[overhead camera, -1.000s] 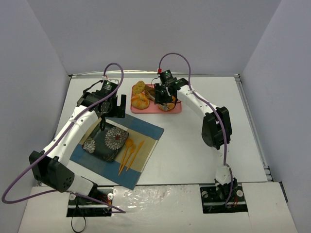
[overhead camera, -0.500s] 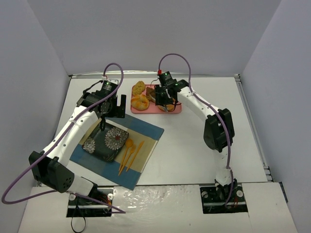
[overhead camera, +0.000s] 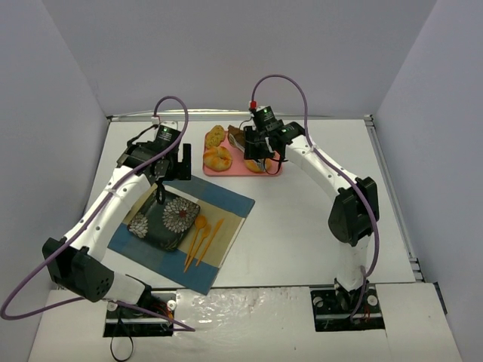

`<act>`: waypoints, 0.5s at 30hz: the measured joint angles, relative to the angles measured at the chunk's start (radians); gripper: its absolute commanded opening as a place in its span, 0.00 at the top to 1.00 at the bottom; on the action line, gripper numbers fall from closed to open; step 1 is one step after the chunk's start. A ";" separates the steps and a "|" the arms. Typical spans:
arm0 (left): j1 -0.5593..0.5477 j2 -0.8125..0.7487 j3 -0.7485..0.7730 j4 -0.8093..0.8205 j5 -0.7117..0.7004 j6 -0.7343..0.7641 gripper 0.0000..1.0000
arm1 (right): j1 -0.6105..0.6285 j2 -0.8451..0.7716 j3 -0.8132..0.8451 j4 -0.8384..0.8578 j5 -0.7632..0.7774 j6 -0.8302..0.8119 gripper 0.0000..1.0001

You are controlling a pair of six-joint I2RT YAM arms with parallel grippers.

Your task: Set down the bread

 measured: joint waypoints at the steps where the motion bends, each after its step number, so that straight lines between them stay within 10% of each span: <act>1: 0.001 -0.002 0.000 0.000 -0.022 -0.010 0.03 | 0.005 -0.006 -0.005 -0.001 -0.006 0.000 1.00; 15: 0.227 -0.020 0.002 -0.021 -0.135 -0.149 0.03 | 0.166 -0.140 -0.059 -0.005 -0.135 -0.009 1.00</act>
